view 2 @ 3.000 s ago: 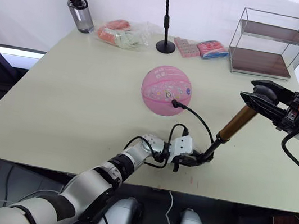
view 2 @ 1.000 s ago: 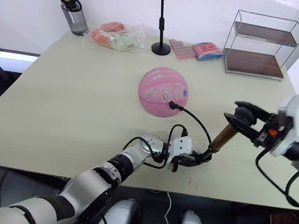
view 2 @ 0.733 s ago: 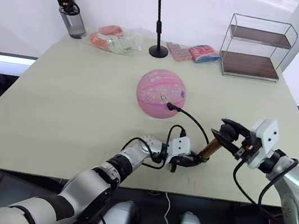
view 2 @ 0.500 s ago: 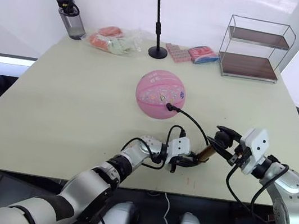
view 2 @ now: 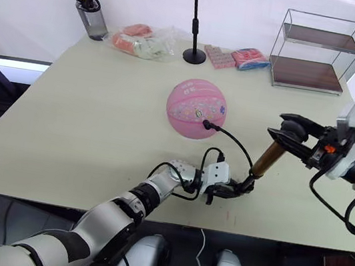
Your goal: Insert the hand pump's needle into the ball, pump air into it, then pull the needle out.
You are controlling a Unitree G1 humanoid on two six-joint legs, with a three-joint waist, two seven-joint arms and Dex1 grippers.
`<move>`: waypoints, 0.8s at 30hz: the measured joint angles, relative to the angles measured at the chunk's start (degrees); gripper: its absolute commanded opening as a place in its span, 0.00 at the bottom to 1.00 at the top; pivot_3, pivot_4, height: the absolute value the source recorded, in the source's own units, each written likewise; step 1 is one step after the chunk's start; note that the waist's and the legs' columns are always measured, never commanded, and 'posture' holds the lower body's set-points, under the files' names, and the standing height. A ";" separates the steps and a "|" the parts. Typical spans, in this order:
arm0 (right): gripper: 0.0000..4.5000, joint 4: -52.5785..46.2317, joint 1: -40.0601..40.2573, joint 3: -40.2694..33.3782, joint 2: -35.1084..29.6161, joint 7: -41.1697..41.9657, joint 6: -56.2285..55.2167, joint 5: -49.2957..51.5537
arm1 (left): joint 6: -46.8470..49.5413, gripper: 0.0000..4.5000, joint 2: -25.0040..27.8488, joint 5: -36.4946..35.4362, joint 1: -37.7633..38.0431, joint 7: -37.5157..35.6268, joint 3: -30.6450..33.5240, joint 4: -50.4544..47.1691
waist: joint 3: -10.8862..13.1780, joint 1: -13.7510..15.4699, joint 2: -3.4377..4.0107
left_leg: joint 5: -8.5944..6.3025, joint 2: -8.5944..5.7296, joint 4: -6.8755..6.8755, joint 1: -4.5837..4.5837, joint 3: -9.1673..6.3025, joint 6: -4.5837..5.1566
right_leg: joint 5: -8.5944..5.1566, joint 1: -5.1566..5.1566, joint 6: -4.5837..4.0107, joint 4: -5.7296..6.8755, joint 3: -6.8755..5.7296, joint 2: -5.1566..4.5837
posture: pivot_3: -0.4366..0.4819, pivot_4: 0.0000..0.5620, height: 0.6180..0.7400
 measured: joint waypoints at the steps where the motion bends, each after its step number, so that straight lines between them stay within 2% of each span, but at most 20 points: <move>1: 0.40 -0.03 -0.55 -0.76 -0.51 -0.12 0.79 0.87 | 0.00 0.23 0.01 0.00 0.00 -0.01 0.00 0.00 | 0.02 0.01 -0.03 | 0.00 0.00 0.00 0.00 -0.01 0.00 | 0.00 0.00 0.00 0.00 0.00 0.00 | 0.48 0.27 0.93; 6: 0.40 0.09 -4.03 -2.62 -3.70 -0.94 4.64 4.73 | 0.00 0.23 0.02 -0.04 0.00 -0.03 0.00 -0.17 | 0.12 0.02 -0.01 | 0.00 0.03 0.00 -0.01 -0.05 0.00 | 0.00 0.00 0.00 0.01 -0.04 0.01 | 0.48 0.27 0.93; 13: 0.40 -0.22 -4.07 -3.28 -3.43 -2.05 6.56 6.17 | -0.01 0.23 0.02 -0.03 0.04 -0.46 -0.06 -0.51 | 0.25 0.12 -0.03 | 0.00 0.01 0.00 -0.09 -0.06 0.00 | 0.00 0.01 0.00 -0.01 -0.06 0.00 | 0.48 0.27 0.93; 19: 0.40 -2.06 3.64 -0.72 1.53 -1.21 -1.69 -2.65 | 0.01 0.23 0.40 0.23 0.33 0.22 -0.15 -0.45 | 0.03 -0.02 -0.29 | 0.00 0.06 0.04 0.08 -0.09 0.00 | -0.01 0.12 0.02 -0.01 -0.09 0.12 | 0.48 0.27 0.93; 24: 0.40 1.18 8.25 6.47 8.13 0.03 -11.09 -11.33 | 0.08 0.23 0.79 0.43 0.52 0.57 -0.15 -0.12 | -0.41 -0.60 -0.39 | 0.00 0.13 0.04 0.20 -0.11 0.00 | -0.03 0.21 0.06 0.02 -0.08 0.16 | 0.48 0.27 0.93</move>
